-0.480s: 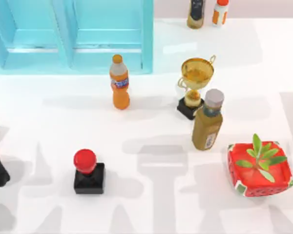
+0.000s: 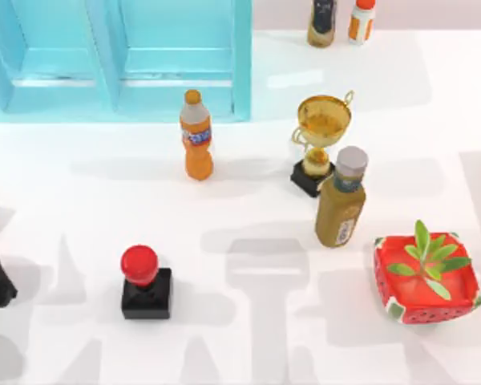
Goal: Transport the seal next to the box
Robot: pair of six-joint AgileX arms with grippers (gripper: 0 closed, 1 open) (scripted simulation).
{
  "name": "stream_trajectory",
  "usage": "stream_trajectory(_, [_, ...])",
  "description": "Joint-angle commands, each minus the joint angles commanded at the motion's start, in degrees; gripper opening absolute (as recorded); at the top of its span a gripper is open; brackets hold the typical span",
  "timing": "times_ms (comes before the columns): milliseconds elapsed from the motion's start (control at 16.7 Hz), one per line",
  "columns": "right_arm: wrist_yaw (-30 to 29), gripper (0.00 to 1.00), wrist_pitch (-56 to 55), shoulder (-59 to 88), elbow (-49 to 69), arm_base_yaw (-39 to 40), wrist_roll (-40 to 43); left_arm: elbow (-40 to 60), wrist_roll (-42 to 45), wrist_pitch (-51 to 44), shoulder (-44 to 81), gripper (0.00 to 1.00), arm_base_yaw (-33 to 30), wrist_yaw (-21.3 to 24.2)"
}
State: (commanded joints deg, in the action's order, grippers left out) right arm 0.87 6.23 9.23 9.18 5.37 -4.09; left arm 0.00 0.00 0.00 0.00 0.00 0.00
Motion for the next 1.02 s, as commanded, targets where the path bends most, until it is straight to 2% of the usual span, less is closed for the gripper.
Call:
stream_trajectory(420, [0.09,1.0,19.07,28.8,26.57,14.13,-12.29,0.0,0.0,0.0,0.0,1.0,0.0,0.0])
stream_trajectory(1020, [-4.64,1.0,55.12,84.94,76.48,38.35,-35.85,0.0,0.0,0.0,0.0,1.0,0.0,0.0])
